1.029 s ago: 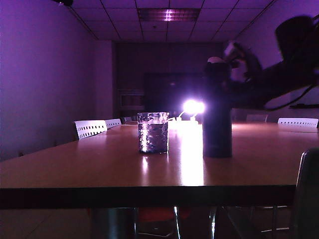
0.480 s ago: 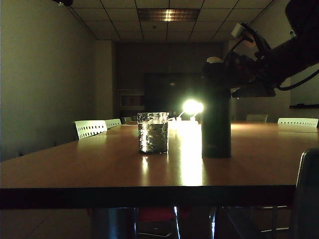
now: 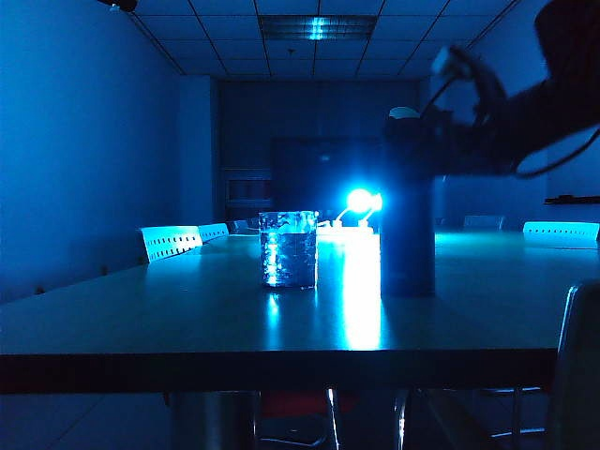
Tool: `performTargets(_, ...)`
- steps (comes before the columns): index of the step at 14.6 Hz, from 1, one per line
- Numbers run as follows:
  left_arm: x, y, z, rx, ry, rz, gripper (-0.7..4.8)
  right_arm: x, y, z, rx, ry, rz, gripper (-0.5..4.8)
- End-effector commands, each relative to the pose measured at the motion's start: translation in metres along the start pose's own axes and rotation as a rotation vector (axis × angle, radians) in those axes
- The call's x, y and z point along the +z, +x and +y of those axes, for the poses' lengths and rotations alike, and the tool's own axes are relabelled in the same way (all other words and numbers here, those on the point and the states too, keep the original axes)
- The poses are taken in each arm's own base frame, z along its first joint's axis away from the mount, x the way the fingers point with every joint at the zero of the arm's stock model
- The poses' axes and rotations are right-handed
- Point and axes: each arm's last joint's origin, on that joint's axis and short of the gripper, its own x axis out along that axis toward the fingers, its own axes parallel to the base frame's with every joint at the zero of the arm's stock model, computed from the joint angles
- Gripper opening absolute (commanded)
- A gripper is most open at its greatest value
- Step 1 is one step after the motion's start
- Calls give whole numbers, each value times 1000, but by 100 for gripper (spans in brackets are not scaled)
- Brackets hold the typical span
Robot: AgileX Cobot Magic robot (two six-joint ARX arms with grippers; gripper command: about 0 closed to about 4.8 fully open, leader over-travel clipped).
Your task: Pick up the black thermos cup, pour some water from it into the cup, and then put the thermos cup back on the table.
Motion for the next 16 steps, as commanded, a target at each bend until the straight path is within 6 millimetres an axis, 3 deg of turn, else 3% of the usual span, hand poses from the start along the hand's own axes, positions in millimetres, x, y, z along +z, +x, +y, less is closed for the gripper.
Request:
performTargets(1,2,-1,0,-3,-2,-15,-5,-6,10,3,24,-6,-12,479)
performTargets(2,2,-1,0,-3,-2,-14,-5,-8,15,5,32,-12,-17,479)
performTargets(3,2,-1,0,-3,-2,-14,-5,-10,16,5,34,-12,-17,426)
performTargets(4,2,-1,0,-3,-3,-14,-5,-10,18,6,37,-15,-19,220)
performTargets(5,2,-1,0,-3,-3,-14,-5,-10,18,6,37,-15,-20,93)
performTargets(9,2,-1,0,-3,-3,-13,-5,-10,13,3,30,51,-5,86)
performTargets(16,2,-1,0,-3,-3,-13,-5,0,-21,-23,-67,79,-2,86)
